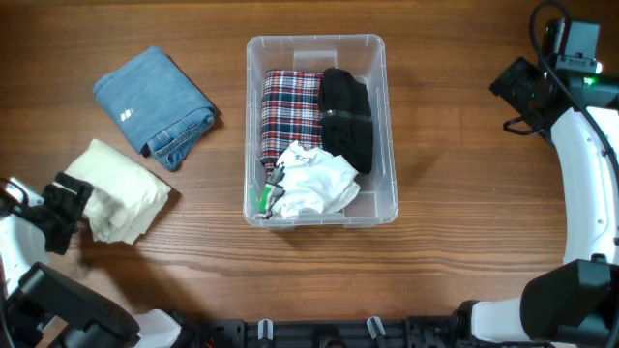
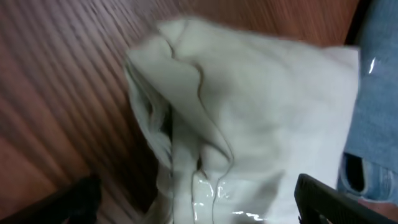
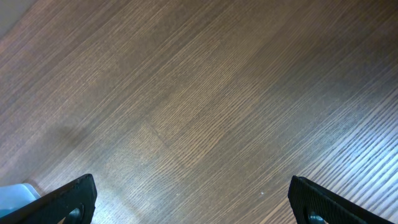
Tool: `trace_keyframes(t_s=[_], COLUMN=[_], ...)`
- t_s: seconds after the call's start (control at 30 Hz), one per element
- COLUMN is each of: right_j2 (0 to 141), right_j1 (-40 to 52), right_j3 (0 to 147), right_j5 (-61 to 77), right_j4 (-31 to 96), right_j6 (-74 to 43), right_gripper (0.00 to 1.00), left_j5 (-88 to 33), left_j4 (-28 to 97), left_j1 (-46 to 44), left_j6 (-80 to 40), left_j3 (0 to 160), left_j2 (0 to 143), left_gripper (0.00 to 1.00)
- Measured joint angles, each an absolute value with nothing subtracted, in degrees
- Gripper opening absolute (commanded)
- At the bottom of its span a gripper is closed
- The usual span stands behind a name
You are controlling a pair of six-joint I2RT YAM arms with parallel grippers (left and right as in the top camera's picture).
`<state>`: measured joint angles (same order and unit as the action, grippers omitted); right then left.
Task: Pack container
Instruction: 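Grasp the cream garment with the left gripper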
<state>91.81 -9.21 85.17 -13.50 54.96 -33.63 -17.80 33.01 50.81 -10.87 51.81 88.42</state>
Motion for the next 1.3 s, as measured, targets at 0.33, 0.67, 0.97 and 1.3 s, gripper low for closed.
trace_keyframes(t_s=[0.33, 0.67, 0.97, 1.3], right_j2=[91.81, 91.81, 91.81, 91.81], right_j1=[-9.21, -9.21, -9.21, -9.21], right_j3=[85.17, 85.17, 85.17, 85.17], right_j5=[-13.5, -13.5, -13.5, -13.5], right_j4=[54.96, 54.96, 54.96, 54.96], right_j6=[-33.63, -33.63, -33.63, -33.63], right_gripper=[1.0, 1.0, 1.0, 1.0], left_j5=[-23.97, -28.08, -30.11, -32.08], left_j4=[24.43, 22.81, 20.27, 17.26], left_j1=[50.92, 50.96, 50.98, 51.0], left_j6=[-10.09, -7.57, -7.51, -7.55], left_j3=[43.55, 43.53, 43.55, 43.53], left_j2=[88.51, 88.99, 93.14, 93.82], left_gripper=[1.0, 1.0, 1.0, 1.0])
